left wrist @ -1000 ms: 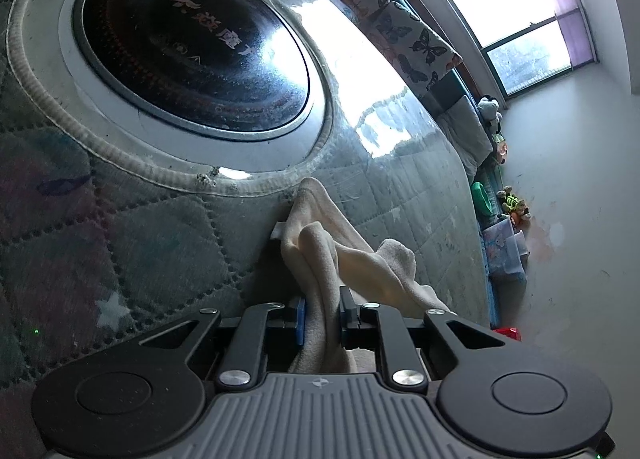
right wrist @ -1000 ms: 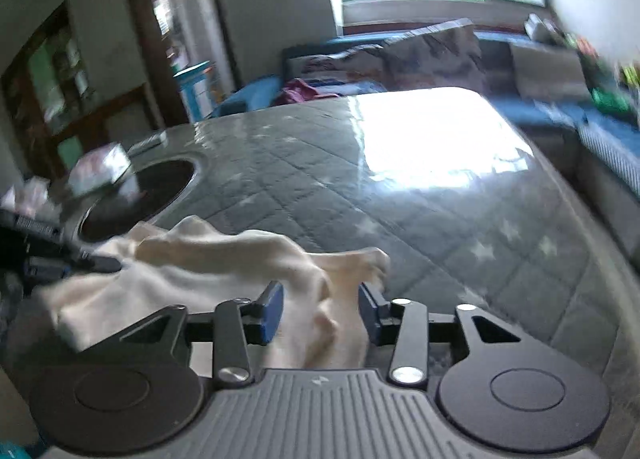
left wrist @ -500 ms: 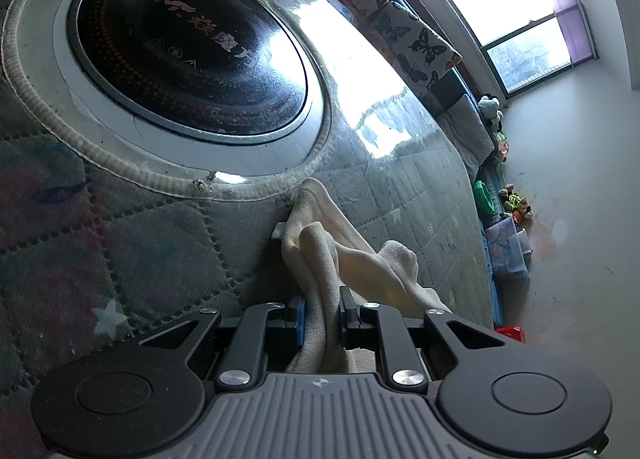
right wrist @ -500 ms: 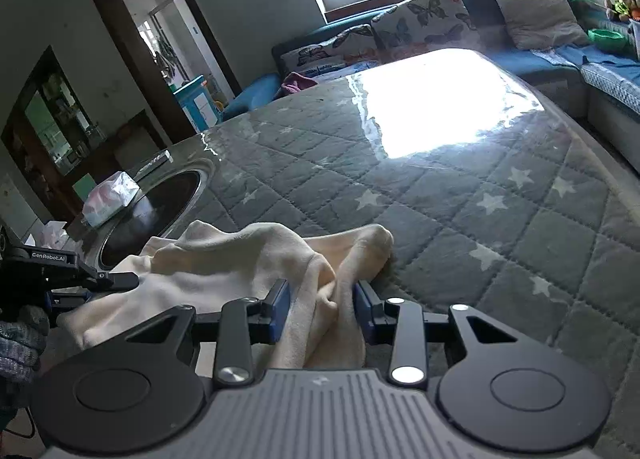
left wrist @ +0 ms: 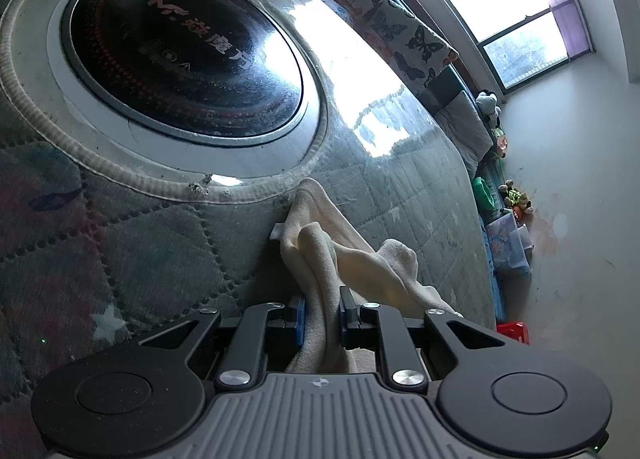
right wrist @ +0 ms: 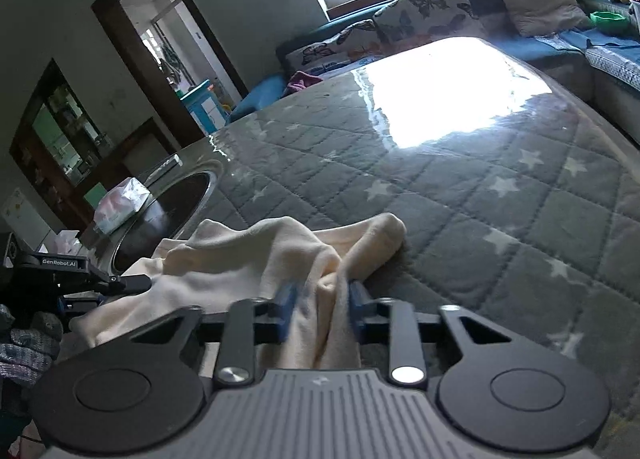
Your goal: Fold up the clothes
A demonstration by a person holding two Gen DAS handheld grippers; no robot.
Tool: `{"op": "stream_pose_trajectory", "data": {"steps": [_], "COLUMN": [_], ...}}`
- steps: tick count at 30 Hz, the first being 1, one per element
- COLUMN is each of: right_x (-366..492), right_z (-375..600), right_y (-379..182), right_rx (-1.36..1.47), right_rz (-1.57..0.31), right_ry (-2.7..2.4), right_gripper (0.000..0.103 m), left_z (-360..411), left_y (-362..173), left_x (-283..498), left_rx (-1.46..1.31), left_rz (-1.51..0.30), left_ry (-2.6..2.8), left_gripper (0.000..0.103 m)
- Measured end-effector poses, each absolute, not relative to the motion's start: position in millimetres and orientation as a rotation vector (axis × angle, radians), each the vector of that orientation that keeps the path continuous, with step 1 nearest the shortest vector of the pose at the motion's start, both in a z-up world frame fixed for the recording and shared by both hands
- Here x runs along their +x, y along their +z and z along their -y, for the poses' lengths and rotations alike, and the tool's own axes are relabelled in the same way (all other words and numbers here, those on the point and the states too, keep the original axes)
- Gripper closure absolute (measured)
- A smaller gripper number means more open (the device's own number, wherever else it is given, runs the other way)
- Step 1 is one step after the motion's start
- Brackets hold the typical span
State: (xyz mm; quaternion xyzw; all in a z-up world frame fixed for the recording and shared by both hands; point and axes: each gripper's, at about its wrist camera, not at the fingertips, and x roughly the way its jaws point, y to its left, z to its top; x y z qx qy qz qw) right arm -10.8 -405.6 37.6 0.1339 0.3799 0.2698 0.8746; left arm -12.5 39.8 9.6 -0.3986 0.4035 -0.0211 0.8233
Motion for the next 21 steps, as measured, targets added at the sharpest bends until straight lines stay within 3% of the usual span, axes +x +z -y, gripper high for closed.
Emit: {"op": "stream_pose_trajectory", "data": {"steps": [4, 21], "right_x": [-15.2, -7.7], "right_z": [407.1, 435.0], "right_y": [42.1, 82.7], "right_rx": [0.279, 0.176], "right_rz": [-0.761, -0.612], "right_ry": [0.548, 0.415], "right_gripper": [0.090, 0.092], "left_z": [-37.8, 34.1], "left_y": [12.7, 45.5], "left_x": [-11.4, 36.4], "left_rx": [-0.828, -0.627], "left_rz": [-0.851, -0.809], "left_ry": [-0.054, -0.229], "left_gripper": [0.087, 0.088]}}
